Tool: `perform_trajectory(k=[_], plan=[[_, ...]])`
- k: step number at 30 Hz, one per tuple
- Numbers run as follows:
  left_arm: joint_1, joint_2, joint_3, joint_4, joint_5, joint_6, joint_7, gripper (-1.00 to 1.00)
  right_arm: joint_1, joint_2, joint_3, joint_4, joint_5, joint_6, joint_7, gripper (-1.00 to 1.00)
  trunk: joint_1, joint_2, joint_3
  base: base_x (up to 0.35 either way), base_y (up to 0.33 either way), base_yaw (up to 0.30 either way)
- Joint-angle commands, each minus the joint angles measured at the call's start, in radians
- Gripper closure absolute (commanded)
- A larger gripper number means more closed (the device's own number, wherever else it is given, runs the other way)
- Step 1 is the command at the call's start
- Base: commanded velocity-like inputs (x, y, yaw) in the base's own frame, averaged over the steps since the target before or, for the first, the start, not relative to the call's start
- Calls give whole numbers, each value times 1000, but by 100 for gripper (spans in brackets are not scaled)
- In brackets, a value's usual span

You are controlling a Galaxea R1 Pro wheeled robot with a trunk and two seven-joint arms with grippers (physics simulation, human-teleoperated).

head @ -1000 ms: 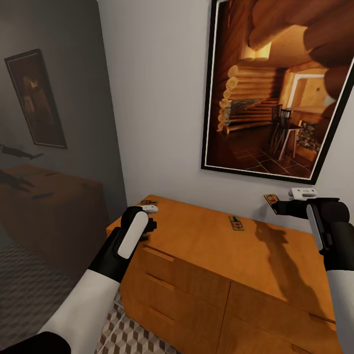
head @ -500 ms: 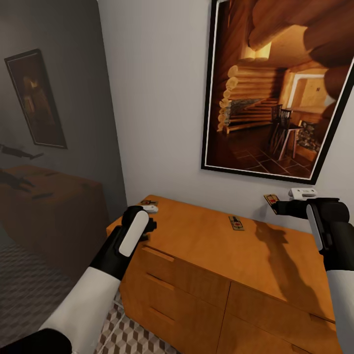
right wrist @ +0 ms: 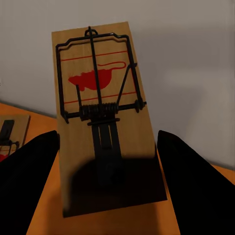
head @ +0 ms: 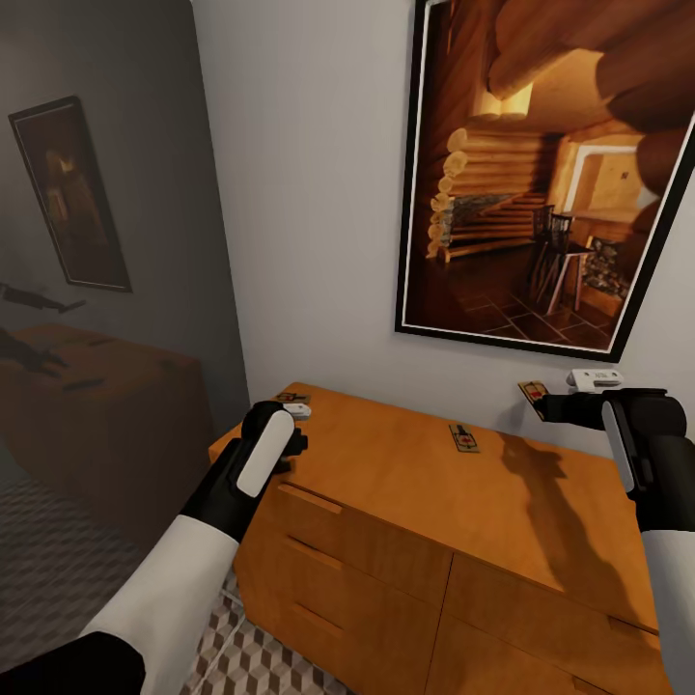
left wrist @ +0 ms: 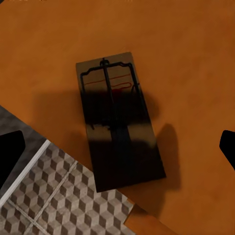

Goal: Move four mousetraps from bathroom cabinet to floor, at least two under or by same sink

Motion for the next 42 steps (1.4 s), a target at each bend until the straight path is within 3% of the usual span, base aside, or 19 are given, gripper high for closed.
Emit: perform_trajectory(k=[1, 11, 24, 42], plan=[[-1, 0, -1, 0, 10, 3, 10, -100, -1, 0, -1, -1, 7, 4, 8, 100, 0, -1, -1, 0, 0, 0], [-6, 0, -1, 5, 12, 2, 10, -100, -1, 0, -1, -1, 6, 4, 8, 100, 0, -1, -1, 0, 0, 0], [-40, -4, 1, 97, 11, -4, 1, -100, -1, 0, -2, 0, 3, 4, 9, 100, 0, -1, -1, 0, 0, 0], [-52, -7, 3, 113, 13, -17, 0, -100, -1, -2, -3, 1, -2, 4, 11, 100, 0, -1, -1, 0, 0, 0]])
